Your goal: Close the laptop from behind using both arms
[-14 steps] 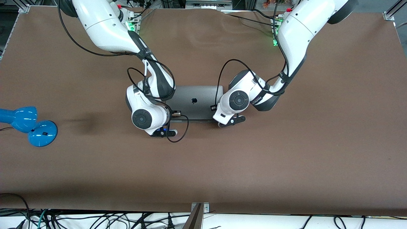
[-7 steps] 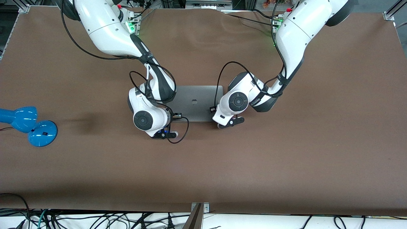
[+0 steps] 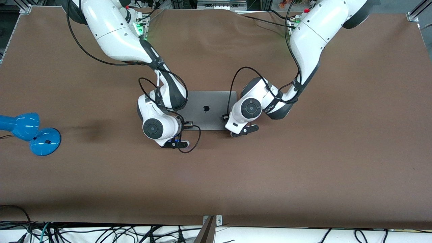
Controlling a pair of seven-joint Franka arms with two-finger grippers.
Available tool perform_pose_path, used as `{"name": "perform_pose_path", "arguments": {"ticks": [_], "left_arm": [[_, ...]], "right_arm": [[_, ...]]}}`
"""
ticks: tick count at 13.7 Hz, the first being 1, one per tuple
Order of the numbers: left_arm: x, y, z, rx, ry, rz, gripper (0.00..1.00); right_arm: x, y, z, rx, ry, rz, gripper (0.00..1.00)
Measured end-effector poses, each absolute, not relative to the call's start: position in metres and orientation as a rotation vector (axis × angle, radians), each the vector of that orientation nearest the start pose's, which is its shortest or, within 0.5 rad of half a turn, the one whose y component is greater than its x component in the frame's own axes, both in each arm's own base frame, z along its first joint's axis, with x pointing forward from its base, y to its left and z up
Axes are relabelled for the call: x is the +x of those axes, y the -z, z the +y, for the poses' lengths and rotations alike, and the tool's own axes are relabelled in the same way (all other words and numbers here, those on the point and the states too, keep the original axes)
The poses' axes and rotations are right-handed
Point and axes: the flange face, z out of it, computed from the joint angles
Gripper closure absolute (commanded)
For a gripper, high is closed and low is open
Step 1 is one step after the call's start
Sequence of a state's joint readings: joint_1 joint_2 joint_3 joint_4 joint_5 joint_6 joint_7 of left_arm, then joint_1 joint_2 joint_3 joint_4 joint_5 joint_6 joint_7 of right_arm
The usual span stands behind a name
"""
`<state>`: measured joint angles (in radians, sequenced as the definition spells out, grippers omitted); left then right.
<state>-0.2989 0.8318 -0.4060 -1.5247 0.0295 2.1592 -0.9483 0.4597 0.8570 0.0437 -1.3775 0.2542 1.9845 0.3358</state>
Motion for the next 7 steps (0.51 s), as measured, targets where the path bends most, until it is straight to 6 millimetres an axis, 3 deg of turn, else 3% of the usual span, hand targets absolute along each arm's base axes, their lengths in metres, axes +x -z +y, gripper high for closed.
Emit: {"name": "perform_pose_path", "arguments": {"ticks": [2, 3, 4, 5, 7], "left_arm": [[0.558, -0.189, -0.415, -3.162, -0.466, -0.526, 0.00], [0.562, -0.193, -0.415, -3.169, -0.455, -0.532, 0.00], [0.566, -0.198, -0.414, -3.176, -0.443, -0.539, 0.00], [0.569, -0.206, -0.413, -3.181, -0.431, -0.542, 0.00], [0.572, -0.225, -0.412, -3.187, -0.406, -0.537, 0.00]], "right_arm": [[0.614, -0.183, 0.350, -2.971, -0.495, -0.037, 1.00], [0.614, -0.183, 0.350, -2.973, -0.495, -0.040, 0.84], [0.615, -0.185, 0.350, -2.978, -0.494, -0.047, 0.38], [0.616, -0.190, 0.351, -2.981, -0.506, -0.057, 0.00], [0.620, -0.217, 0.353, -2.982, -0.527, -0.081, 0.00]]}}
